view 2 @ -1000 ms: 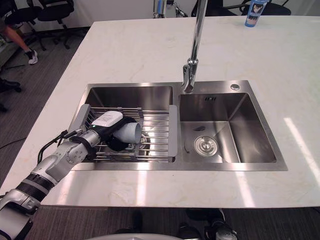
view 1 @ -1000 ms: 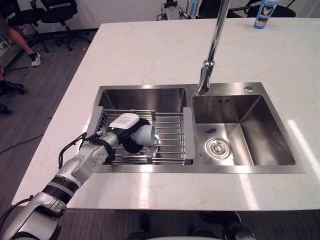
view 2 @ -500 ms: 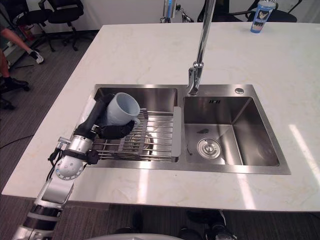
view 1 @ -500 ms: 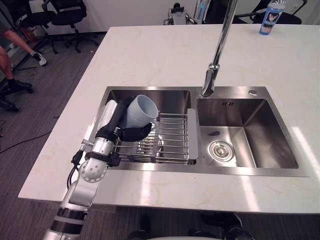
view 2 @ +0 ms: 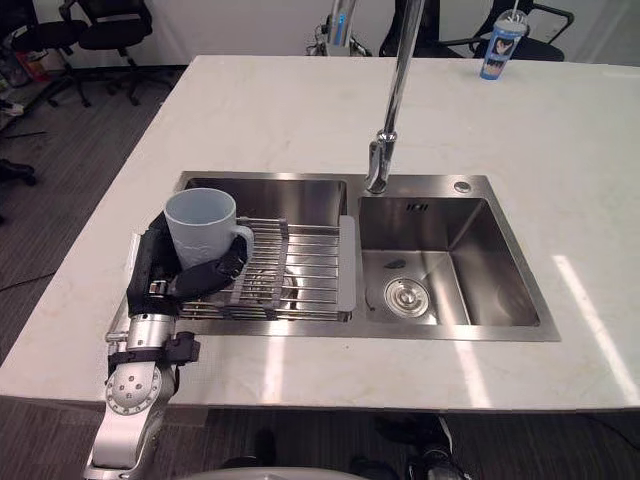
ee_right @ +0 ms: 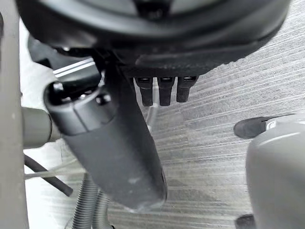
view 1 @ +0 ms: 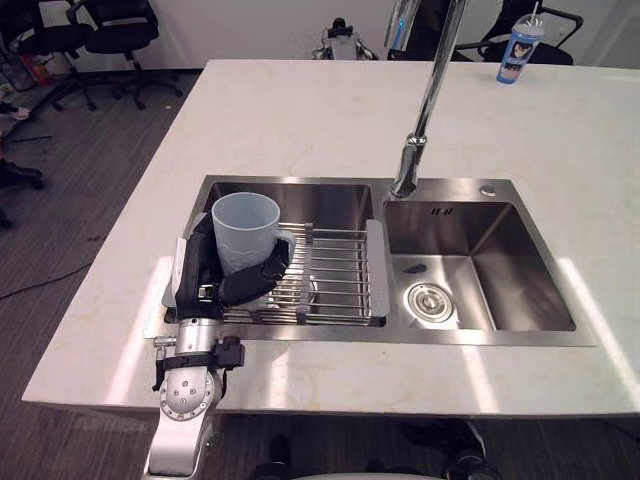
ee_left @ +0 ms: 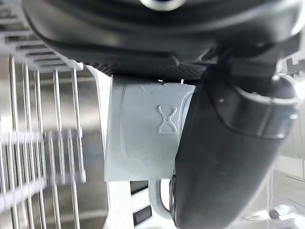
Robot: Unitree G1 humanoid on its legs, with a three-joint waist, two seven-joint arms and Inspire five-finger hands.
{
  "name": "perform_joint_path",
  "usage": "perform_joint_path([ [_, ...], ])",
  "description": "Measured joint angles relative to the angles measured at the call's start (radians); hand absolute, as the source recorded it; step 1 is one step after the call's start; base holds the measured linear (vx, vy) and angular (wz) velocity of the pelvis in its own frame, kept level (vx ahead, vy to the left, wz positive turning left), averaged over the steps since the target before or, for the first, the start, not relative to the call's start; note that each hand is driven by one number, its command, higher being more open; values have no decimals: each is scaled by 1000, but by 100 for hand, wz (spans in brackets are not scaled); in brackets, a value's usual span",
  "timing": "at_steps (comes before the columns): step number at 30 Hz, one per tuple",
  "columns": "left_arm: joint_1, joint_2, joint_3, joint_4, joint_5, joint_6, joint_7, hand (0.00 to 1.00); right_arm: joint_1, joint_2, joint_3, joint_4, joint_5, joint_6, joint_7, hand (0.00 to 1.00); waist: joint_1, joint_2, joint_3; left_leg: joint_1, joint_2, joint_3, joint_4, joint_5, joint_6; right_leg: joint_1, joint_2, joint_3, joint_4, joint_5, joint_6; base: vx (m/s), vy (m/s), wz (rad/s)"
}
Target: Walk over to the sink, pick up the cup, carry it to the dishwasher, place the cup inside the dishwasher, then close the dishwasher door
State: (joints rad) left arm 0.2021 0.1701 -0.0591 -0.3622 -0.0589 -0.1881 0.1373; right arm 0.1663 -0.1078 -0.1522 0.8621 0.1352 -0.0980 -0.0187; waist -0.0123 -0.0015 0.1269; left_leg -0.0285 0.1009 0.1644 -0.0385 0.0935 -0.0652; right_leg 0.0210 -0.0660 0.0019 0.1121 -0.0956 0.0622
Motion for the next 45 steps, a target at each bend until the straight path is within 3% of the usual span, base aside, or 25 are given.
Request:
perform_joint_path([
  [4, -5, -3, -76, -3, 1, -1, 8, 30, -7, 16, 3, -60, -1, 0, -22, 90, -3, -17, 14, -82, 10, 21, 150, -68, 22, -75, -13, 19, 100, -6, 18, -120, 52, -24],
  [5, -8, -12, -92, -6, 2, -1, 8, 30, -10, 13, 2, -69, -1, -1, -28, 90, -1, -15, 14, -103, 19, 27, 172, -84, 42, -75, -12, 25, 92, -8, 46, -157, 34, -8],
  [8, 18, -40, -65, -1, 2, -4, 13, 30, -11, 14, 13, -63, -2, 1, -32, 90, 18, -12, 27, -100, 12, 30, 187, -76, 58, -124, -41, -14, 525, -167, 73, -141, 4, 4],
  [9, 43, -48, -51, -4, 2, -5, 15, 30, -8, 13, 22, -58, -2, 1, -31, 90, 34, -22, 15, -110, 5, 30, 189, -67, 61, -98, -47, -13, 586, -179, 84, -160, -71, 7],
  [11, 67, -57, -34, -17, 2, -4, 30, 30, -14, -4, 51, -61, -3, 1, -33, 90, 67, -28, -4, -174, -3, 26, 209, -39, 53, -68, -45, -9, 470, -210, 64, -154, -99, 5],
  [13, 72, -82, -38, -42, 2, -3, 33, 30, -37, -28, 56, -68, -2, 0, -35, 90, 93, 6, -10, -259, 17, 12, 205, 20, 47, -64, -4, -30, 305, -227, 36, -172, -99, 14],
  [14, 61, -81, -39, -52, 2, -3, 32, 30, -62, -33, 54, -68, -2, 0, -38, 90, 90, 11, 1, -284, 26, -8, 175, 63, 20, -40, 11, -40, 217, -249, -11, -221, -131, 47],
  [16, 42, -95, -71, -30, 1, 8, 33, 30, -78, -48, 43, -66, 0, 0, -54, 90, 68, 57, 28, -282, 59, -68, 152, 127, 9, -16, 69, -80, 199, -220, -36, -289, -134, 58],
  [18, 29, -83, -94, -31, -1, 7, 34, 30, -75, -48, 26, -80, 0, -6, -61, 90, 50, 47, 32, -284, 49, -99, 88, 243, -18, -14, 63, -148, 192, -202, -75, -333, -96, 78],
  [19, 22, -80, -113, -35, -1, 5, 30, 30, -71, -43, -1, -86, 1, -6, -71, 90, 40, 34, 44, -298, 40, -79, 216, 145, 25, -18, 50, -178, 200, -195, -82, -320, -80, 89],
  [20, 22, -78, -124, -36, -1, 4, 29, 30, -63, -43, -2, -94, 2, -6, -81, 90, 39, 31, 45, -297, 37, -68, 296, 75, 45, -19, 42, -186, 201, -190, -83, -284, -76, 68],
  [21, 21, -76, -141, -37, -2, -2, 24, 30, -42, -52, -16, -117, 2, -6, -88, 90, 36, 29, 44, -283, 33, -61, 420, -51, 53, -22, 26, -205, 195, -174, -83, -257, -26, 49],
  [22, 19, -75, -151, -36, -8, -10, 15, 30, -30, -52, -18, -127, 2, -8, -89, 90, 28, 30, 41, -246, 35, -57, 482, -130, 39, -26, 13, -218, 178, -157, -80, -262, 19, 50],
  [24, 3, -74, -174, -34, -21, -15, 6, 30, -16, -50, -18, -126, 2, -8, -89, 90, 18, 34, 29, -157, 45, -41, 441, -191, 20, -27, 4, -245, 127, -116, -72, -154, 64, 44],
  [26, -27, -76, -196, -21, -21, -16, 3, 30, 1, -48, -18, -126, 2, -8, -88, 90, 8, 51, 5, -50, 46, -23, 263, -185, -3, -44, 2, -276, 85, -81, -55, -80, 104, 61],
  [27, -52, -77, -203, -12, -21, -16, 1, 30, 4, -49, -18, -125, 2, -8, -87, 90, -7, 78, -12, -1, 44, -25, 119, -155, -42, -59, 6, -309, 73, -67, -43, -80, 147, 66],
  [32, -68, -55, -183, 56, -21, -14, 8, 30, -2, -3, -9, -116, -1, -6, -70, 90, -1, 46, -19, 7, -11, -52, 79, -116, -27, -30, -44, -345, 38, -31, -7, -32, 140, 31],
  [37, -46, -62, -183, 54, -22, -14, -13, 30, -26, -7, 14, -70, -4, -7, -72, 90, 20, 37, -20, -80, -65, -148, 97, -71, 14, 1, -84, -511, 27, -20, 6, -85, 73, 93],
  [38, -46, -66, -183, 54, -22, -13, -13, 30, -32, -9, 11, -62, -4, -7, -75, 90, 19, 36, -19, -93, -65, -120, 92, -59, 22, 6, -93, -545, 27, -20, 6, -138, 84, 135],
  [39, -46, -72, -182, 52, -28, -13, -13, 30, -43, -14, 5, -45, -12, -6, -82, 90, 23, 36, -19, -104, -56, -11, 82, -66, 89, 19, -103, -605, 30, -20, 7, -115, 90, 161],
  [40, -42, -76, -175, 51, -44, -13, -13, 30, -50, -19, 11, -56, -20, -6, -92, 90, 27, 29, -16, -125, 0, 195, 140, -101, 99, 45, -122, -673, 32, -18, 11, -87, 91, 161],
  [41, -39, -79, -175, 51, -49, -13, -14, 30, -49, -27, 13, -61, -21, -7, -94, 90, 21, 28, -15, -137, 19, 244, 167, -105, 99, 56, -129, -705, 35, -19, 17, -29, 86, 153],
  [42, -33, -87, -177, 50, -53, -13, -21, 30, -49, -43, 13, -61, -23, -6, -97, 90, 17, 38, -21, -153, 29, 257, 193, -84, 101, 73, -139, -750, 49, -27, 34, -4, 81, 137],
  [44, -11, -95, -176, 45, -69, -13, -35, 30, -53, -56, 12, -61, -42, -5, -102, 90, 23, 33, -22, -162, -26, 191, 204, -95, 107, 106, -192, -816, 96, -53, 65, 1, 143, 131],
  [45, 3, -94, -170, 43, -79, -13, -39, 30, -61, -60, 12, -61, -57, -4, -102, 90, 26, 21, -19, -171, -68, 160, 217, -113, 132, 115, -242, -856, 157, -87, 77, 43, 240, 135],
])
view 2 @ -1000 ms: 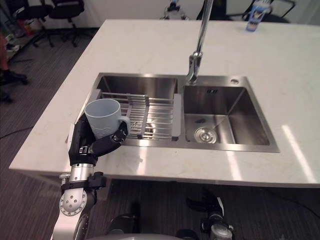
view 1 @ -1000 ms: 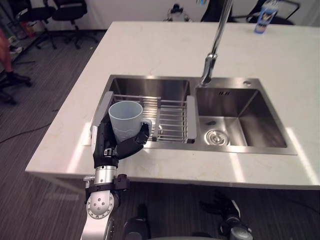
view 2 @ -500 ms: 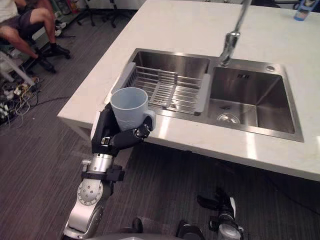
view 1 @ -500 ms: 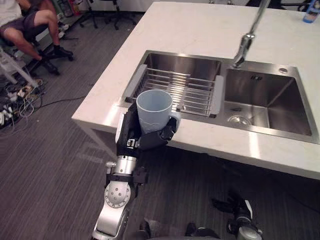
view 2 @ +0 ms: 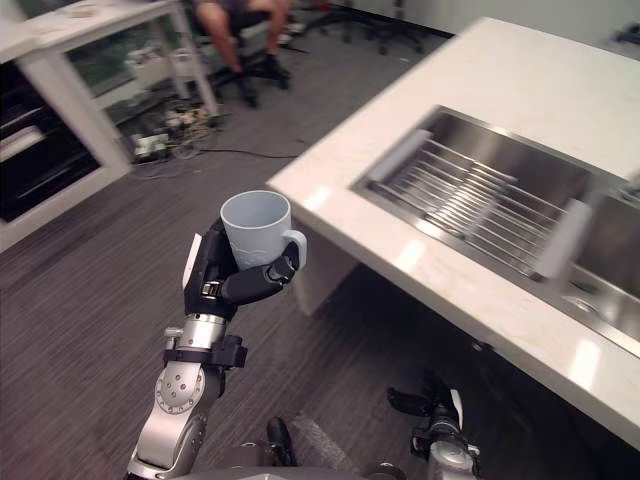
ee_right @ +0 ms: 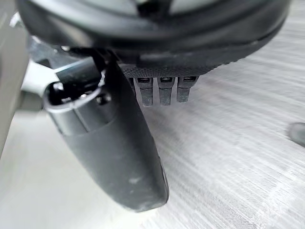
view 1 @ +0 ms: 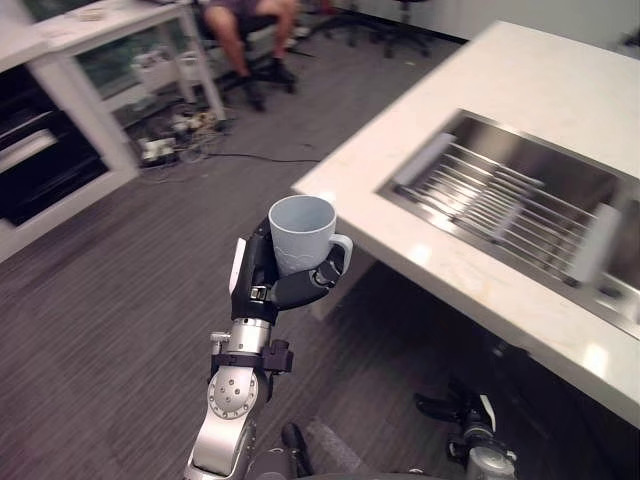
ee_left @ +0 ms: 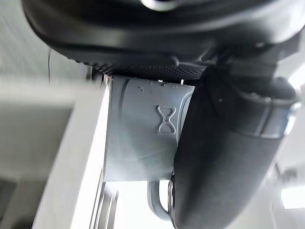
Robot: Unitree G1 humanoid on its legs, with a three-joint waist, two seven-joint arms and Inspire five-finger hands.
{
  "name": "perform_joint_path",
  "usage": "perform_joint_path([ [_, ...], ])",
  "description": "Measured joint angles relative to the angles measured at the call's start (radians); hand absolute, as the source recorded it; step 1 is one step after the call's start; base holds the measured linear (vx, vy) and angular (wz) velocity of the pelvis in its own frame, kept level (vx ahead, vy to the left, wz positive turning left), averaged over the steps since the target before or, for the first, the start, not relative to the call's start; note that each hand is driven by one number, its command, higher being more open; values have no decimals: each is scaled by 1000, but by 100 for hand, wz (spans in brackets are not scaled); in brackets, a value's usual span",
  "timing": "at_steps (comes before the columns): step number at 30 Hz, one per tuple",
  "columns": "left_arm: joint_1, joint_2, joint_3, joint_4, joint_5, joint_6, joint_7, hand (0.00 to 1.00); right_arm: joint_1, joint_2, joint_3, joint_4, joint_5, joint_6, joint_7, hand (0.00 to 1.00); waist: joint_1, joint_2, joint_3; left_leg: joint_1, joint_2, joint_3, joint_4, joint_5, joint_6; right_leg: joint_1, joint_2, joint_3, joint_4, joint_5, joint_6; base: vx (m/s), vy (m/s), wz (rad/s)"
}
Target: Walk over to the sink, pick up the cup, carry it to the dishwasher, place the cup inside the dishwasher, then close the dishwasher door
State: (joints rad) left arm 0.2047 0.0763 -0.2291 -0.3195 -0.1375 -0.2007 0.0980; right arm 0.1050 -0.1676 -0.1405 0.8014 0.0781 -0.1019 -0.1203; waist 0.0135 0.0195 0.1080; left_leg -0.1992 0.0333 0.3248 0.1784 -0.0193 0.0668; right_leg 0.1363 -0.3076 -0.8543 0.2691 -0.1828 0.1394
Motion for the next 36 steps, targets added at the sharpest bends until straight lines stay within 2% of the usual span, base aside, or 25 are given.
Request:
perform_joint_path([
  [1, 19, -1, 20, 1, -4, 7, -3, 30, -19, -1, 11, 0, -10, 5, 3, 90, -1, -7, 9, -1, -39, -44, 34, -22, 27, -5, -58, 34, 113, -29, -65, 66, 256, 131],
  [3, 27, 3, 29, 2, -5, 22, -3, 30, -27, -1, 30, 0, -18, 9, 5, 90, -4, -10, 12, 1, -67, -94, 60, -41, 47, -52, -102, 169, 268, -11, -128, 78, 183, 112],
  [4, 23, 23, 28, 4, -6, 23, -2, 30, -25, 15, 43, -2, -32, 9, 15, 90, -13, -14, 13, 9, -86, -156, 66, -46, 52, -114, -74, 361, 365, -37, -127, 144, 197, 156],
  [5, 19, 37, 29, 4, -6, 23, -1, 30, -26, 29, 65, -4, -33, 8, 20, 90, -11, -20, 14, 13, -100, -215, 66, -46, 54, -162, -11, 504, 389, -94, -113, 161, 159, 154],
  [8, 18, 42, 28, 6, -7, 23, 1, 30, -29, 43, 88, -11, -43, 8, 30, 90, -16, -29, 17, 40, -150, -334, 64, -43, 59, -250, 86, 694, 362, -149, -110, 161, 55, 138],
  [9, 14, 42, 21, 6, -7, 23, 1, 30, -21, 44, 89, -19, -43, 9, 34, 90, -22, -27, 18, 55, -168, -394, 68, -46, 59, -287, 139, 793, 328, -154, -98, 168, 5, 158],
  [10, 10, 42, 17, 7, -7, 23, 1, 30, -11, 45, 89, -29, -43, 11, 35, 90, -27, -27, 18, 61, -174, -420, 74, -49, 58, -301, 166, 846, 310, -155, -95, 168, -40, 158],
  [12, 9, 41, 6, 5, -8, 22, 6, 30, 46, 51, 89, -116, -43, 20, 35, 90, -19, -31, 17, 82, -192, -519, 124, -85, 28, -345, 229, 989, 275, -148, -78, 180, -115, 142],
  [13, 10, 40, 5, 0, -8, 22, 8, 30, 66, 53, 90, -152, -43, 21, 35, 90, -14, -37, 14, 86, -200, -543, 140, -99, 20, -348, 226, 990, 263, -143, -71, 173, -148, 110],
  [14, 11, 41, 5, -16, -8, 23, 8, 30, 93, 56, 93, -203, -43, 20, 36, 90, -1, -56, 9, 87, -216, -570, 158, -124, 12, -348, 211, 983, 237, -132, -68, 252, -249, 101],
  [15, 16, 45, 9, -71, -8, 20, 10, 30, 110, 65, 107, -257, -44, 20, 40, 90, 13, -116, -6, 61, -226, -550, 197, -175, 27, -336, 165, 952, 175, -55, -63, 226, -259, 125],
  [16, 12, 33, 3, -78, -8, 10, 8, 30, 107, 64, 106, -267, -45, 20, 40, 90, 10, -112, -12, 32, -176, -498, 247, -205, 8, -322, 164, 893, 167, -32, -27, 219, -301, 121],
  [17, 13, 22, -3, -80, -9, 10, 6, 30, 108, 60, 106, -274, -45, 20, 39, 90, 7, -104, -17, 17, -139, -472, 268, -210, -21, -304, 174, 858, 148, -33, -33, 150, -261, 102],
  [18, 16, 6, -15, -82, -10, 7, 1, 30, 107, 54, 106, -283, -45, 20, 38, 90, 24, -99, -19, 8, -101, -462, 283, -217, -44, -273, 192, 821, 123, -32, -46, 229, -294, 82],
  [19, 15, -6, -20, -81, -12, 7, -4, 30, 104, 52, 106, -308, -45, 20, 40, 90, 27, -99, -24, -1, -83, -454, 275, -217, -60, -247, 198, 785, 94, -31, -48, 230, -241, 72],
  [20, 13, -10, -20, -81, -14, 7, -8, 30, 104, 52, 105, -325, -45, 19, 39, 90, 23, -99, -24, -1, -74, -436, 265, -216, -62, -234, 198, 765, 79, -30, -49, 224, -167, 76],
  [22, 10, -14, -21, -80, -28, 7, -11, 30, 98, 52, 100, -341, -45, 13, 37, 90, 24, -100, -26, 11, -35, -306, 239, -209, -57, -193, 199, 734, 33, -30, -50, 165, -54, 48],
  [24, 12, -8, -18, -68, -32, 7, -9, 30, 102, 54, 104, -331, -45, 12, 37, 90, 35, -101, -38, 39, -30, -249, 205, -206, -61, -159, 198, 740, -9, -22, -59, 151, 11, 9],
  [29, 10, 33, -24, -11, -38, 6, -11, 30, 92, 57, 110, -221, -50, 11, 41, 90, 33, -99, -62, 89, -32, -237, 126, -197, -68, -116, 205, 745, -80, 15, -75, 144, 18, -3],
  [30, -34, 43, -17, 112, -38, 16, -32, 30, 99, 16, 128, -103, -65, 12, 59, 90, -33, -73, -83, 196, 24, -230, -68, -100, -94, -184, 294, 806, -265, 227, -123, 52, 3, -1],
  [36, -28, 45, 11, 116, -38, 16, -31, 30, 95, 17, 128, -103, -64, 12, 59, 90, -30, -72, -84, 208, 28, -202, -71, -104, -95, -184, 302, 838, -287, 244, -124, -2, 0, -16],
])
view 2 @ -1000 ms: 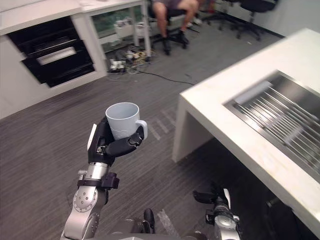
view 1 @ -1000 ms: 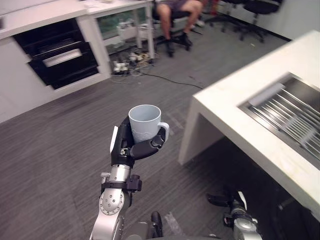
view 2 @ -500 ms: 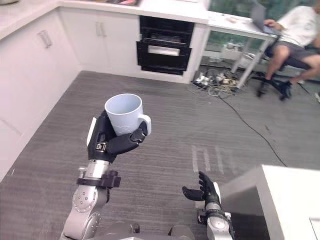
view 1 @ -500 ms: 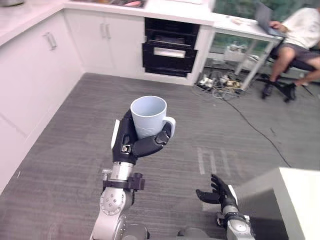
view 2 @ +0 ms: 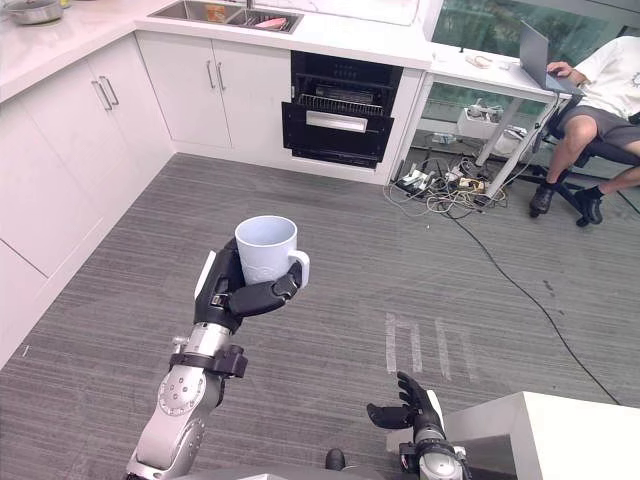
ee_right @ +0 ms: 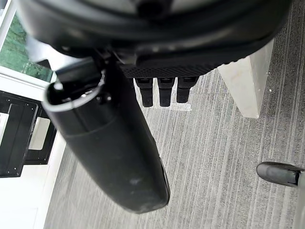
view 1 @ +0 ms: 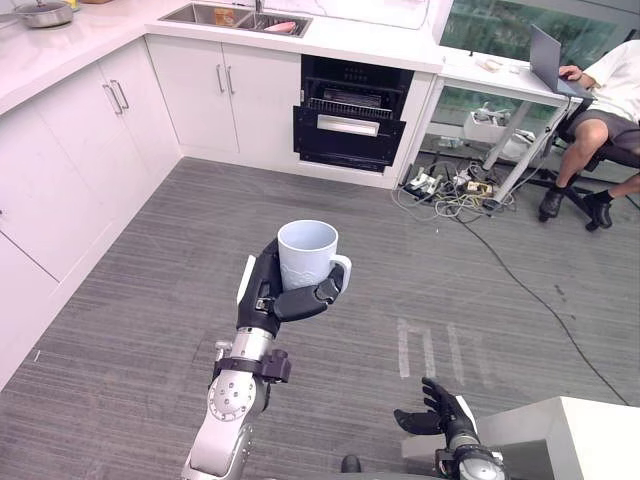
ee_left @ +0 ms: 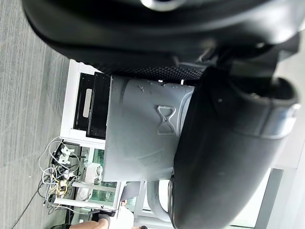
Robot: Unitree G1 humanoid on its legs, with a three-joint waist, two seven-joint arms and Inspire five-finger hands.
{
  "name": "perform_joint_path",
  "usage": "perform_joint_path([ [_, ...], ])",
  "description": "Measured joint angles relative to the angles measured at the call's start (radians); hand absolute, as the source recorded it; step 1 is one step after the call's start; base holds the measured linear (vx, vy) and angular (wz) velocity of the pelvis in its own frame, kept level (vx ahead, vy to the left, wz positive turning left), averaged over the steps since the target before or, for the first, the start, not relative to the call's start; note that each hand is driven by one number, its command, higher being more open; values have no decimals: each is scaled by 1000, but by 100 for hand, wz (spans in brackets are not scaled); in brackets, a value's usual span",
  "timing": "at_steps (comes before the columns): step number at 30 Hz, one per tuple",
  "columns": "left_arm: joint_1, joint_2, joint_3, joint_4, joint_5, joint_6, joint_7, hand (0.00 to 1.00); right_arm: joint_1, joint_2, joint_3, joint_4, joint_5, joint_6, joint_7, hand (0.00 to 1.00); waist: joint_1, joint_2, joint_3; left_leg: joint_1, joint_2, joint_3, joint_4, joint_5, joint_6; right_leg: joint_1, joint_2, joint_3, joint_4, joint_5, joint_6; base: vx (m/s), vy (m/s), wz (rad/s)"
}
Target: Walk over to the sink, pick up the cup, carry it to the dishwasher, place the cup inside the dishwasher, then close the dishwasher door
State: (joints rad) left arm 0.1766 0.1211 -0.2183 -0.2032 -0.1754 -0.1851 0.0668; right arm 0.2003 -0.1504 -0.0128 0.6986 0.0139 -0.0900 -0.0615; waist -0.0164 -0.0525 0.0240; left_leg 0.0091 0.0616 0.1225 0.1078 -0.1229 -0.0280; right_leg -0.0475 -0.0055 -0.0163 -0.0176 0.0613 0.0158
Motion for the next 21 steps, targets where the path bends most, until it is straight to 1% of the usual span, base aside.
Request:
perform_joint_path([
  [3, 2, -4, 27, 31, -2, 1, 4, 30, 2, 0, -2, 5, 1, 1, -11, 90, -11, 1, 0, -24, 0, -4, 17, -7, 2, 4, 0, -3, -36, 18, -1, -9, -2, 0],
  [5, 3, -21, 38, 58, -14, 7, 22, 30, 2, 0, -1, 7, 1, 7, -27, 90, -11, 8, 6, -67, 6, -26, 87, -38, 5, 3, 3, -20, -40, 17, -1, -9, 12, 21],
  [6, 5, -25, 43, 59, -23, 8, 24, 30, -1, 1, -1, 8, 1, 8, -30, 90, -9, 9, 8, -76, 7, -31, 100, -44, 7, 3, 3, -24, -40, 17, -1, -5, 21, 21],
  [7, 6, -29, 56, 57, -38, 8, 27, 30, -15, 1, -1, 10, 1, 8, -36, 90, 0, 12, 16, -91, 7, -37, 130, -58, 9, 4, 3, -31, -39, 16, 1, -14, 47, 17],
  [9, 4, -47, 86, 47, -46, 8, 44, 30, -67, 2, -3, 24, 1, 8, -53, 90, 6, 25, 53, -112, 8, -51, 199, -92, 15, -1, 3, -45, 4, -10, 10, -31, 69, 17],
  [10, 3, -58, 102, 41, -58, 8, 49, 30, -101, 3, -6, 33, 0, 9, -62, 90, 9, 34, 77, -129, 10, -54, 234, -115, 23, -30, -1, -53, 87, -63, 19, -90, 75, 22],
  [11, 5, -64, 113, 30, -64, 8, 56, 30, -123, 3, -10, 34, 0, 10, -70, 90, 17, 38, 92, -143, 4, -61, 273, -140, 31, -73, -14, -64, 194, -127, 16, -112, 111, 49],
  [12, 25, -63, 126, 0, -73, 8, 64, 30, -143, 4, -13, 31, -2, 11, -76, 90, 23, 28, 104, -162, -30, -92, 322, -181, 43, -132, -60, -82, 356, -220, 30, -89, 133, 59],
  [13, 34, -60, 127, -13, -78, 8, 66, 30, -144, 4, -14, 26, -5, 11, -78, 90, 25, 19, 107, -161, -53, -106, 328, -189, 53, -146, -86, -89, 410, -250, 31, -10, 123, 76],
  [14, 49, -54, 126, -32, -79, 8, 75, 30, -143, 5, -17, 21, -8, 11, -79, 90, 26, 4, 110, -156, -88, -124, 328, -195, 65, -161, -120, -95, 474, -286, 45, 80, 101, 81],
  [15, 61, -41, 128, -53, -79, 8, 85, 30, -147, 5, -18, 17, -8, 12, -80, 90, 30, 4, 118, -150, -112, -155, 329, -199, 90, -180, -148, -96, 560, -298, 41, 165, 95, 84],
  [16, 68, -35, 138, -69, -79, 8, 91, 30, -157, 9, -13, 15, -9, 12, -78, 90, 31, 6, 132, -136, -116, -174, 326, -198, 101, -249, -153, -96, 682, -294, 6, 270, 80, 92],
  [17, 67, -22, 138, -73, -79, 6, 99, 30, -154, 20, -5, 12, -9, 12, -75, 90, 28, 21, 139, -126, -105, -218, 324, -206, 101, -280, -116, -88, 704, -326, -1, 341, 45, 94],
  [18, 55, -16, 134, -74, -79, 3, 102, 30, -149, 29, 0, 2, -9, 12, -74, 90, 25, 22, 148, -108, -100, -261, 313, -216, 100, -307, -82, -88, 661, -326, 6, 326, 0, 91],
  [19, 49, -16, 130, -73, -79, 3, 103, 30, -150, 30, 0, 0, -9, 12, -73, 90, 23, 19, 154, -94, -99, -279, 307, -222, 100, -317, -73, -87, 630, -323, 10, 371, -50, 83],
  [20, 41, -17, 121, -71, -79, 4, 103, 30, -150, 29, -2, -4, -9, 12, -73, 90, 19, 19, 160, -71, -99, -308, 296, -234, 101, -333, -58, -83, 569, -311, 28, 336, -71, 73],
  [21, 34, -18, 111, -66, -79, 3, 102, 30, -150, 23, -5, -7, -9, 12, -73, 90, 12, 20, 162, -45, -99, -336, 277, -245, 99, -353, -46, -78, 490, -276, 37, 479, -123, 100],
])
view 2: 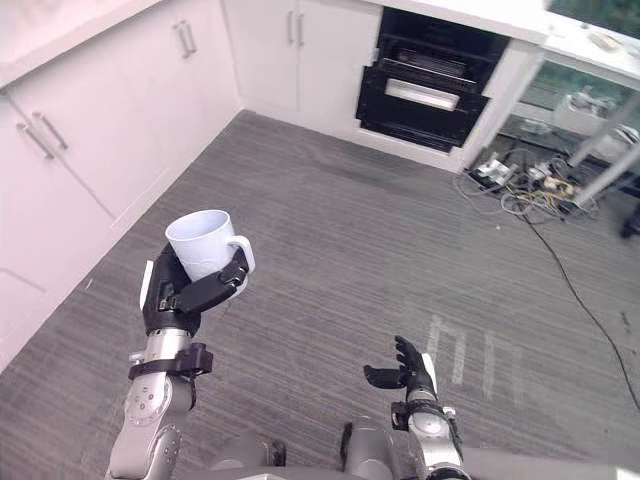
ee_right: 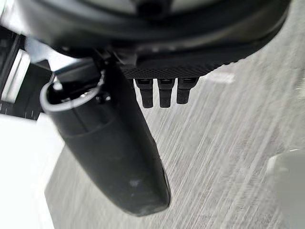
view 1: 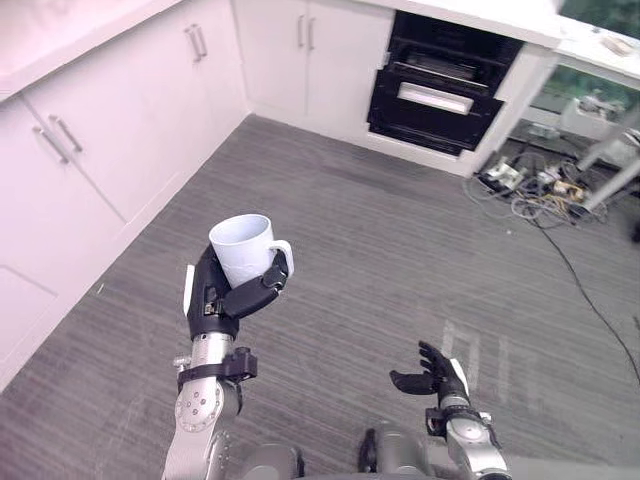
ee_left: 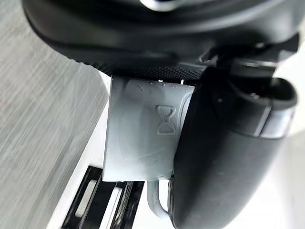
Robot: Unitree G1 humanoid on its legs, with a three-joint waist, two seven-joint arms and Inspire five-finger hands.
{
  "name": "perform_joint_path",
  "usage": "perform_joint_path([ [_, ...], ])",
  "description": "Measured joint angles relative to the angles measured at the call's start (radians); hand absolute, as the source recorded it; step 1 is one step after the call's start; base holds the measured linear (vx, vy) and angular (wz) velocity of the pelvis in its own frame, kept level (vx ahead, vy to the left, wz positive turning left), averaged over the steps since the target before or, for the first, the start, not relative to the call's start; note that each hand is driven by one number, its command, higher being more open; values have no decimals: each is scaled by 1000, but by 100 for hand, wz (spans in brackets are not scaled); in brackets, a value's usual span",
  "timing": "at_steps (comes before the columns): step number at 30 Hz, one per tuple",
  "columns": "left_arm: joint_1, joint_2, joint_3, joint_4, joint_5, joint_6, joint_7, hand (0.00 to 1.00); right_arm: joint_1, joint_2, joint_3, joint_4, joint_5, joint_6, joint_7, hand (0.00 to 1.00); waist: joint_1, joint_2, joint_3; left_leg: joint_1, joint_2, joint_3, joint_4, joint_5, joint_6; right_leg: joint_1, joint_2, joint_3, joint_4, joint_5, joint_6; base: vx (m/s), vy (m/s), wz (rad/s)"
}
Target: Walk over to the sink, pick up the cup, carry it to the dishwasher, place the cup inside the dishwasher, then close the dishwasher door
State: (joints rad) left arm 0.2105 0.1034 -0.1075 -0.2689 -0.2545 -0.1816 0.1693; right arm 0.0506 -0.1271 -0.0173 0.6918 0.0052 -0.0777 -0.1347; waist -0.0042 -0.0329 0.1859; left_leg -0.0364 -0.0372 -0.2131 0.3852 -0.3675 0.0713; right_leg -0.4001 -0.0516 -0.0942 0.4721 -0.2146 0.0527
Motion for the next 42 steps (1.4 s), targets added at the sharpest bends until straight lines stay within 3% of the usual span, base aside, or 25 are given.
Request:
perform_joint_path([
  [2, -16, -11, -32, 16, 1, 0, -2, 30, 1, -23, -14, -11, -1, 1, 0, 90, -38, 15, 0, 78, 19, -91, -42, -27, -20, -14, 24, 31, -147, 225, 3, 581, -201, 119],
  [3, -17, -16, -43, 23, 1, -1, -2, 30, 0, -33, -15, -12, -1, 4, 0, 90, -41, 35, -3, 96, 38, -109, -50, -35, -31, -1, 37, 30, -138, 260, -16, 762, -260, 85],
  [4, -22, -34, -66, 35, 1, 1, -3, 30, -6, -45, -19, -15, -5, 9, 0, 90, -35, 73, -3, 95, 73, -124, -18, -26, -63, 22, 54, -10, -117, 232, -24, 748, -247, 65],
  [5, -21, -51, -89, 45, 1, 11, -11, 30, 2, -42, -21, -35, -7, 18, 2, 90, -41, 75, -2, 72, 68, -119, 94, 26, -147, 48, 48, -42, -63, 189, -50, 738, -233, 59],
  [6, -17, -65, -97, 49, 1, 17, -16, 30, 18, -43, -17, -57, -7, 20, 5, 90, -41, 77, 0, 54, 68, -97, 179, 68, -192, 62, 46, -58, -20, 173, -66, 464, -170, 65],
  [7, -2, -88, -110, 49, 0, 20, -28, 30, 62, -40, -10, -126, -7, 17, 7, 90, -38, 95, -2, -12, 89, -5, 402, 203, -199, 104, 64, -97, 11, 123, -77, 361, -181, 53],
  [8, 14, -84, -115, 19, 0, 13, -47, 30, 115, -19, 7, -199, -6, 8, 0, 90, -27, 76, -5, -93, 158, 125, 615, 333, -161, 232, 69, -91, -137, 99, -67, 374, -207, 50],
  [10, 11, -92, -118, 14, 0, 4, -69, 30, 116, -1, 8, -210, -1, 2, -10, 90, -14, 105, -3, -217, 287, 231, 808, 241, -85, 345, 128, -108, -160, 27, -109, 528, -190, 26],
  [12, 11, -88, -113, 14, -1, 4, -76, 30, 107, 3, 15, -203, 2, 0, -18, 90, 11, 86, -6, -350, 298, 319, 806, 147, -56, 435, 125, -90, -222, 0, -111, 594, -108, -8],
  [15, 11, -86, -71, 22, -2, 4, -75, 30, 37, -12, 13, -111, 2, 1, -18, 90, 45, 68, 5, -461, 221, 385, 450, 92, -83, 571, 86, -44, -326, 1, -94, 657, 17, -40],
  [17, 11, -85, -55, 22, -1, 4, -70, 30, 12, -25, 4, -77, 2, 6, -18, 90, 55, 63, 8, -467, 143, 355, 120, 176, -116, 646, 45, -5, -361, -15, -77, 636, 154, -46],
  [18, 9, -85, -55, 10, 1, 4, -59, 30, 3, -32, -1, -66, 2, 7, -20, 90, 64, 68, 5, -458, 117, 332, -57, 302, -119, 682, 33, 36, -365, -32, -49, 740, 250, -63],
  [19, 7, -82, -57, 2, 1, 4, -57, 30, -2, -31, -2, -56, 2, 7, -21, 90, 71, 57, 2, -443, 100, 330, -55, 431, -89, 707, 17, 74, -363, -47, -25, 1038, 374, -57],
  [20, -12, -67, -57, -3, 1, 6, -50, 30, -19, -24, -1, -36, 1, 8, -21, 90, 58, 18, -6, -469, 73, 345, 57, 419, -1, 708, -31, 108, -311, -51, -17, 743, 274, -31],
  [22, -27, -45, -58, -5, 1, 11, -41, 30, -33, -20, -2, -31, 1, 9, -21, 90, 55, -18, -12, -479, 67, 370, 188, 282, 10, 646, -55, 158, -130, -23, 25, 745, 261, -23],
  [25, -31, 18, -62, 3, 2, 27, -36, 30, -52, 17, -18, -25, 0, 9, -23, 90, 31, -52, -3, -324, 41, 392, 149, 175, 18, 456, -81, 168, 354, 140, 143, 661, 213, -20],
  [27, -25, 22, -82, 13, 11, 34, -22, 30, -50, 30, 0, -41, -2, 6, -21, 90, 12, -40, -1, -141, 45, 393, 45, 142, 16, 305, -80, 89, 578, 29, 26, 601, 171, -22],
  [29, -33, 29, -119, 12, 20, 18, -21, 30, -32, 39, 29, -62, -9, -3, -20, 90, 10, -34, -2, -12, 54, 409, -56, 119, 12, 178, -78, -10, 549, -29, -7, 522, 98, -28],
  [31, -53, 40, -145, 16, 21, 12, -33, 30, -32, 58, 30, -86, -10, -4, -17, 90, -15, -35, -4, 92, 55, 427, -130, 99, -14, 54, -75, -141, 316, -54, -27, 586, 28, -28],
  [34, -65, 36, -153, 54, 22, 12, -44, 30, -36, 57, 30, -97, -11, -2, -17, 90, -28, -44, -26, 223, 38, 475, -209, 52, -70, -22, -22, -302, -141, 94, -67, 650, 15, -37],
  [36, -54, 31, -157, 95, 23, 16, -44, 30, -14, 45, 28, -117, -15, 5, -18, 90, -60, -45, -50, 286, 18, 472, -185, 17, -125, -20, -12, -297, -198, 241, -186, 775, -30, -1],
  [37, -47, 12, -158, 134, 25, 26, -47, 30, 7, 27, 23, -135, -21, 16, -18, 90, -73, -5, -69, 278, 62, 470, -66, 5, -144, 7, 14, -297, -170, 297, -219, 811, -73, -10],
  [38, -41, -20, -152, 157, 36, 33, -43, 30, 22, 16, 21, -177, -21, 26, -18, 90, -73, 46, -62, 212, 143, 466, 199, 34, -165, 77, 77, -290, -184, 263, -221, 810, -69, -36],
  [40, -23, -54, -128, 157, 40, 33, -42, 30, 55, 19, 27, -281, -21, 29, -19, 90, -41, 77, -62, 99, 238, 446, 546, 144, -193, 169, 166, -232, -219, 230, -236, 805, -24, -117],
  [42, -10, -46, -128, 157, 41, 32, -42, 30, 68, 47, 28, -413, -19, 18, -31, 90, -14, 73, -59, -38, 299, 415, 800, 131, -176, 313, 226, -132, -288, 204, -245, 728, 38, -150],
])
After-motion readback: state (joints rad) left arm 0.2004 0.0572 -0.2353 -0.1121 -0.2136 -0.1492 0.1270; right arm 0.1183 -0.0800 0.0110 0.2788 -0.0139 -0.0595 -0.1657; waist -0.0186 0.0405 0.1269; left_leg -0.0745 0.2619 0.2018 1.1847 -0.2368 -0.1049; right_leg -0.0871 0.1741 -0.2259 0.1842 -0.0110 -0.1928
